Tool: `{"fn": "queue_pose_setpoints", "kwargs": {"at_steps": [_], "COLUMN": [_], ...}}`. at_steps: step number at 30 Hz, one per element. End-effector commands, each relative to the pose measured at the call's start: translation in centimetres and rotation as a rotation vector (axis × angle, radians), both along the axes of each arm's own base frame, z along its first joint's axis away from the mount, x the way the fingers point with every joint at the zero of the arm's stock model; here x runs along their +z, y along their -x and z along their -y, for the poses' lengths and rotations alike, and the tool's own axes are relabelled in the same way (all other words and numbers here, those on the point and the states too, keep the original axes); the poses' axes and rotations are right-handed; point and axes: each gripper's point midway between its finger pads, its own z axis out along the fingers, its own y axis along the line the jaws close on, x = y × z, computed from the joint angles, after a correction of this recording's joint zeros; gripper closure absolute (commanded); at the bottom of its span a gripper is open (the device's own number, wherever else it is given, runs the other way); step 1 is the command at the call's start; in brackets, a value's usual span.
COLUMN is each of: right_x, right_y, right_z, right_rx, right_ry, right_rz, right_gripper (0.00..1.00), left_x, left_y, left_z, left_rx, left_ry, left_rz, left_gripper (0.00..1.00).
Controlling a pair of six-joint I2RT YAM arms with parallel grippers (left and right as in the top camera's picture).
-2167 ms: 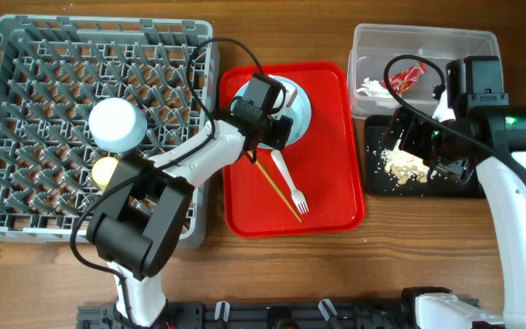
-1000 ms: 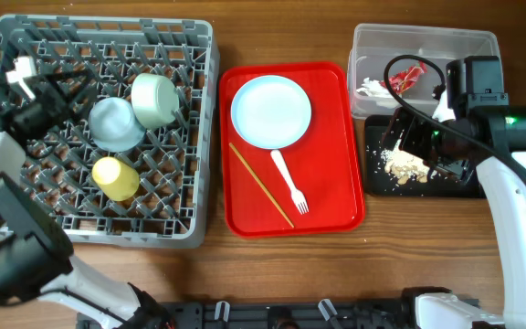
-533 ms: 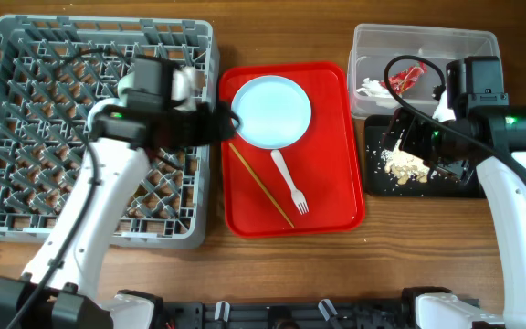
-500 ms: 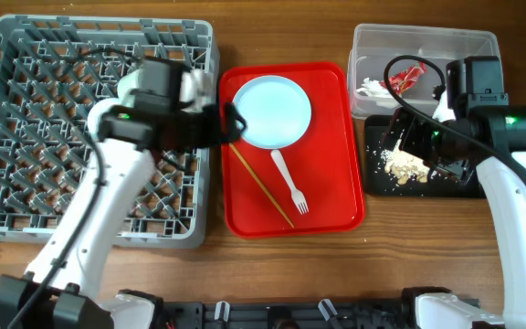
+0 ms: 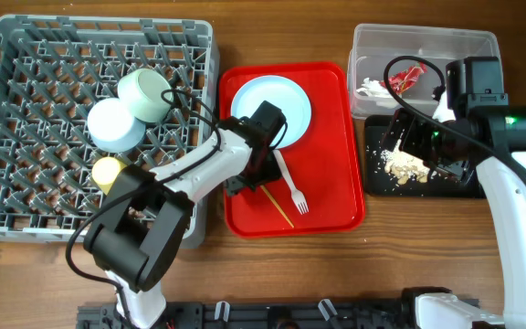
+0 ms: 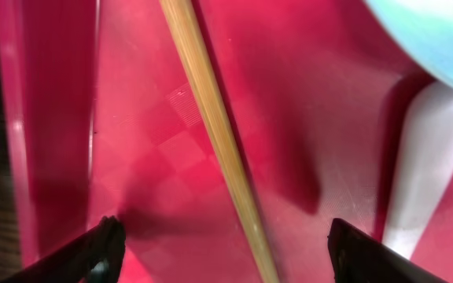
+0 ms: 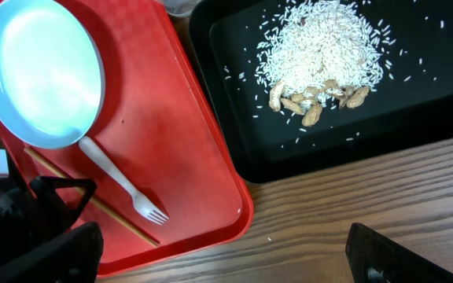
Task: Sort waste into correct bins and load items into the dishwasher rack
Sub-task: 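Grasp the wooden chopstick on the tray with the left gripper, then insert the chopstick into the rack with the left gripper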
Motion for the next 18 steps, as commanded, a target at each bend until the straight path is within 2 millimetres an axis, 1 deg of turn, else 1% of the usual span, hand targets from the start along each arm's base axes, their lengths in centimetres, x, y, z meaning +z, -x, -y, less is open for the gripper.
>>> {"fn": "queue_pose_setpoints", "kwargs": {"at_steps": [1, 3, 5, 7, 9, 10, 11, 12, 14, 15, 16, 17, 18], "right_x": [0.6, 0.6, 0.6, 0.6, 0.6, 0.6, 0.6, 0.6, 0.6, 0.6, 0.6, 0.6, 0.6], "right_y": [-0.1, -0.1, -0.1, -0.1, 0.0, 0.0, 0.1, 0.1, 0.1, 0.1, 0.1, 0.1, 0.1], "right_z": [0.0, 0.0, 0.0, 0.0, 0.0, 0.0, 0.0, 0.0, 0.0, 0.0, 0.0, 0.0, 0.0], "right_rx": [0.004, 0.004, 0.004, 0.004, 0.004, 0.004, 0.004, 0.004, 0.003, 0.003, 0.004, 0.004, 0.004], "right_ry": [-0.004, -0.004, -0.004, -0.004, -0.004, -0.004, -0.004, -0.004, -0.004, -0.004, -0.004, -0.004, -0.004], "right_rz": [0.019, 0.018, 0.018, 0.017, 0.013, 0.012, 0.010, 0.010, 0.011, 0.011, 0.011, 0.011, 0.011], "right_gripper": [0.00, 0.00, 0.00, 0.00, 0.00, 0.00, 0.00, 0.00, 0.00, 0.00, 0.00, 0.00, 0.00], "left_x": [-1.7, -2.3, -2.3, -2.3, -1.3, -0.2, 2.1, 3.8, 8.5, 10.2, 13.0, 14.4, 16.1], "left_y": [0.5, 0.9, 0.9, 0.8, 0.5, 0.2, -0.6, -1.1, -2.3, -2.7, -3.3, -3.6, -4.2], "left_z": [-0.5, -0.7, -0.7, -0.7, -0.8, -1.0, -1.1, -1.2, -1.5, -2.0, -3.3, -4.5, -6.6], "left_rx": [0.006, 0.005, 0.005, 0.005, 0.010, 0.015, -0.019, -0.054, -0.169, -0.208, -0.276, -0.319, -0.374], "left_ry": [-0.049, -0.065, -0.065, -0.065, -0.053, -0.040, -0.008, 0.010, 0.060, 0.065, 0.055, 0.036, -0.010], "left_rz": [-0.021, -0.044, -0.044, -0.043, -0.027, -0.006, 0.045, 0.084, 0.220, 0.272, 0.363, 0.411, 0.471], "left_gripper": [0.46, 0.77, 0.94, 0.96, 0.96, 0.96, 0.96, 0.96, 0.96, 0.96, 0.96, 0.96, 0.96]}}
